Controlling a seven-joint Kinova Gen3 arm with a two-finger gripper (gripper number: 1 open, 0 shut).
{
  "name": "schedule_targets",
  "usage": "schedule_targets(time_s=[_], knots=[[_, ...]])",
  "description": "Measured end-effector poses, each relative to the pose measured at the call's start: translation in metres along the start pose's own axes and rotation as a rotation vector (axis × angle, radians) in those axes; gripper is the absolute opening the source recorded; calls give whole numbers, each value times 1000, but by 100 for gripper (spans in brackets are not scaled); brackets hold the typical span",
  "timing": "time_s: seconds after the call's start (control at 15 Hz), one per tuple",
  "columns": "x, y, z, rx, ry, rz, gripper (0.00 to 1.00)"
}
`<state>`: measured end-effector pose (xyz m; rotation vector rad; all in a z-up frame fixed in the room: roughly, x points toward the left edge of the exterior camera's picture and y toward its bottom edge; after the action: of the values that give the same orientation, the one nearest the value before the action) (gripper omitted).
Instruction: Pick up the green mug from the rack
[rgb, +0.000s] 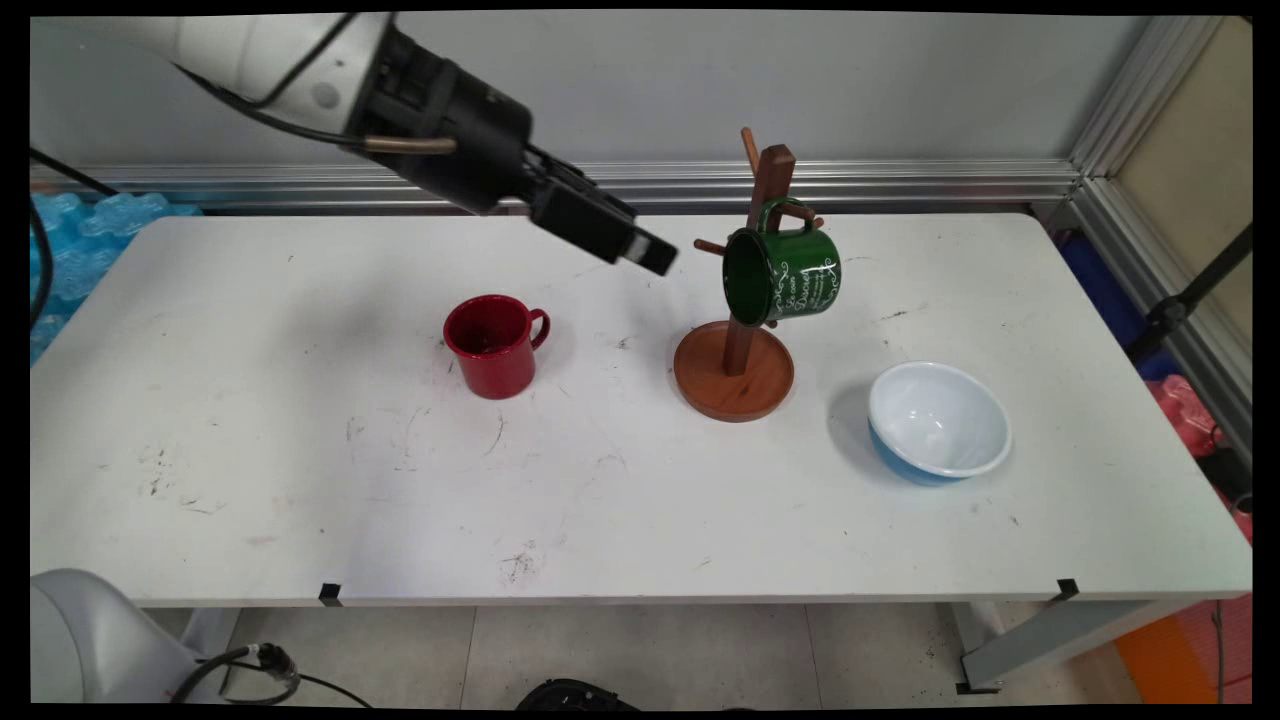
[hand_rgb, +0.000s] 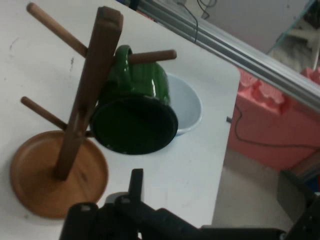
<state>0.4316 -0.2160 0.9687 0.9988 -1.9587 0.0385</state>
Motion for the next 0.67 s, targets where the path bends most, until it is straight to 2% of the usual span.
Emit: schedule_targets(time_s=[0.4, 0.67], knots=[[10, 15, 38, 10, 33, -125, 100], [15, 20, 61, 16, 44, -177, 100]])
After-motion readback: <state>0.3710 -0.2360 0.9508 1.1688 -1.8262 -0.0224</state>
